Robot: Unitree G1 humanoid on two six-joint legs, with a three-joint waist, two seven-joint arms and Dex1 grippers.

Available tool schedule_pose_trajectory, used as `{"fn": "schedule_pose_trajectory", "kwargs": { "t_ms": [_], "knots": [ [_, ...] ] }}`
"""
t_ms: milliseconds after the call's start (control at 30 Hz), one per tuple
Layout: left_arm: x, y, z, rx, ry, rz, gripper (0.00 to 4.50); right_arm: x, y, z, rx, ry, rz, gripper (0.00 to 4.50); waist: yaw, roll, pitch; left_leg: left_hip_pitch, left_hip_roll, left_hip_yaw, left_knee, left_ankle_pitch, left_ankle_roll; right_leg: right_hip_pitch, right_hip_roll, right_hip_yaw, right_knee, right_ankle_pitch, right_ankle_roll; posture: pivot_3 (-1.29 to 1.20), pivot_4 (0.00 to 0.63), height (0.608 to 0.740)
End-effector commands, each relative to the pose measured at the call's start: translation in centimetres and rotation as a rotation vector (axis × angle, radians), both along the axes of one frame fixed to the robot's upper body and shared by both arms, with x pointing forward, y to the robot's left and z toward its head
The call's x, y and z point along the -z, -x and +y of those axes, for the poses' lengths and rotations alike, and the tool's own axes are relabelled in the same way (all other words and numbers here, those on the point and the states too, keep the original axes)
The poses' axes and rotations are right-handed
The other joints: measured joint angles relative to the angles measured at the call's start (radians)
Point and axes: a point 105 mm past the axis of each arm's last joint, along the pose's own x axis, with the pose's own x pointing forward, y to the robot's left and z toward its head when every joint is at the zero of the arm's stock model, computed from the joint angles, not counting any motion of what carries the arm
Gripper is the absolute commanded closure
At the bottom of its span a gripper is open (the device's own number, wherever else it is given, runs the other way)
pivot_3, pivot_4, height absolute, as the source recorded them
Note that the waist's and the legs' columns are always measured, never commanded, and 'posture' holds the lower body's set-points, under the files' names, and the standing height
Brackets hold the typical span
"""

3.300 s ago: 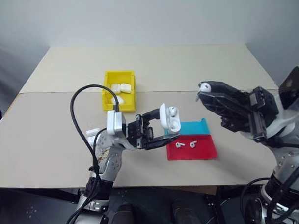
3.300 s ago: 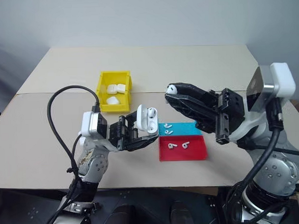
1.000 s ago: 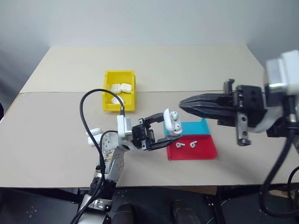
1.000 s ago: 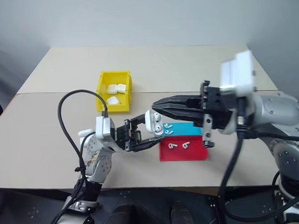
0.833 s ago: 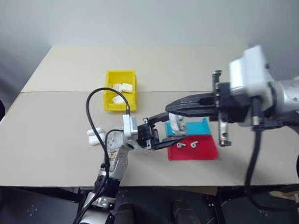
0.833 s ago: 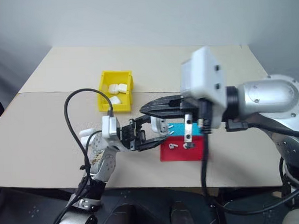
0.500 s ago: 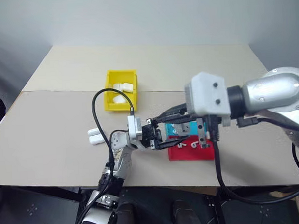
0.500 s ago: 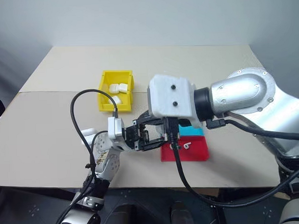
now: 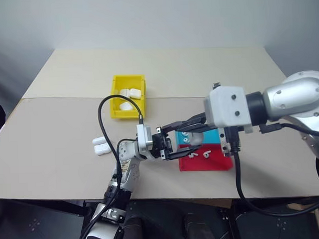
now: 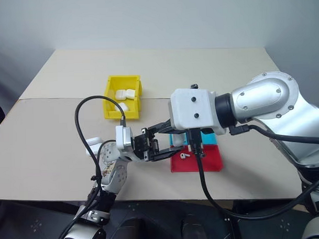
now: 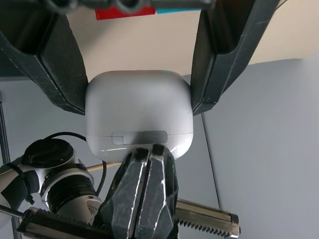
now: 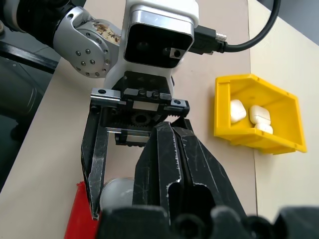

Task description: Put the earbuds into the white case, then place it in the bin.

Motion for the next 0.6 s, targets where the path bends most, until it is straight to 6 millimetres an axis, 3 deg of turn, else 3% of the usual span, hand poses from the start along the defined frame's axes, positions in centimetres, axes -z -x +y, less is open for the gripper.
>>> {"fn": "schedule_pose_trajectory", "kwargs": {
  "t_ms": [33, 200, 300, 433, 600],
  "knots": [
    [-1.6, 0.4, 0.1, 0.0, 0.048, -0.055, 1.73, -3.7, 0.5, -0.2, -0.005, -0.183, -0.054, 4.46, -0.001, 0.0, 0.0, 0.0, 0.0, 0.0, 0.0, 0.0, 0.0, 0.0, 0.0, 0.0, 0.0, 0.0, 0.0, 0.0, 0.15, 0.74],
    [-2.9, -0.6, 1.2, -0.128, 0.066, -0.046, 1.73, -6.9, -0.3, -1.3, 0.091, -0.388, -0.125, 4.46, 0.0, 0.0, 0.0, 0.0, 0.0, 0.0, 0.0, 0.0, 0.0, 0.0, 0.0, 0.0, 0.0, 0.0, 0.0, 0.0, 0.15, 0.74],
    [-5.3, -3.1, 2.3, -0.394, 0.089, -0.008, 1.73, -7.3, -1.6, -2.8, 0.234, -0.479, -0.138, 4.46, 0.002, 0.0, 0.0, 0.0, 0.0, 0.0, 0.0, 0.0, 0.0, 0.0, 0.0, 0.0, 0.001, 0.0, 0.0, 0.0, 0.15, 0.74],
    [-9.5, -8.1, 5.5, -0.886, 0.107, 0.08, 1.73, -4.6, -2.8, -4.1, 0.372, -0.543, -0.079, 4.46, 0.012, -0.003, 0.0, 0.0, 0.0, -0.002, 0.001, 0.0, 0.0, 0.001, 0.0, -0.001, 0.0, 0.0, 0.0, 0.0, 0.15, 0.74],
    [-11.3, -12.0, 9.7, -1.271, 0.145, 0.21, 1.73, -2.0, -3.3, -4.1, 0.418, -0.507, -0.036, 4.46, 0.009, -0.003, 0.0, -0.002, -0.001, -0.002, 0.001, 0.0, 0.0, 0.0, 0.0, -0.001, 0.0, 0.0, 0.001, 0.0, 0.15, 0.74]
  ]
}}
